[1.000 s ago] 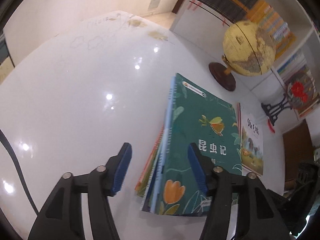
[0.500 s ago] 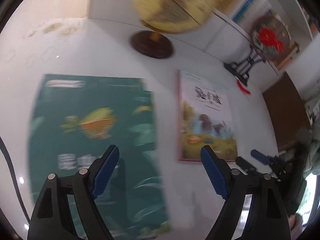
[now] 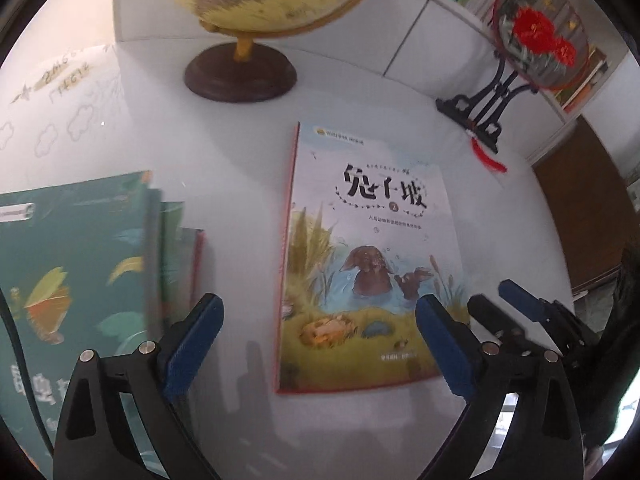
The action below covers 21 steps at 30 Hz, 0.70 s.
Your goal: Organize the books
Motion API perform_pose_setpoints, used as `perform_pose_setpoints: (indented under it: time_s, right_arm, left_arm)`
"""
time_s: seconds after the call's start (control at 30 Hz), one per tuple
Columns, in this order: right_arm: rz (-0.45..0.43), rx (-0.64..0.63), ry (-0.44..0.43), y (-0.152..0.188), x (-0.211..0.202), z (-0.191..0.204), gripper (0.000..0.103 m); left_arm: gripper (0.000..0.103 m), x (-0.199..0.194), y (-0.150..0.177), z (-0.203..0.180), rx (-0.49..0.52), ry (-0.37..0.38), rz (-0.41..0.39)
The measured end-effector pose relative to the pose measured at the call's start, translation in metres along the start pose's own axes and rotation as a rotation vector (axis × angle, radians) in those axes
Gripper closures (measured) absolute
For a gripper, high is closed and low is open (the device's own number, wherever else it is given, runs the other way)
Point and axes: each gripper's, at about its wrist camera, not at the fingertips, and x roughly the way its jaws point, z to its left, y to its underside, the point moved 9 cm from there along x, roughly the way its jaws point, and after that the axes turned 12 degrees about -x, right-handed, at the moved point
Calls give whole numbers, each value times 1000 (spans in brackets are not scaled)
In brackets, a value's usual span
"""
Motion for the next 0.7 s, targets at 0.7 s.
perform_pose_setpoints:
  time_s: [0.7]
  right_arm:
    - [-81, 230, -461, -12, 37, -8, 46]
  left_arm:
    - [2, 44, 3, -27, 106, -123, -13]
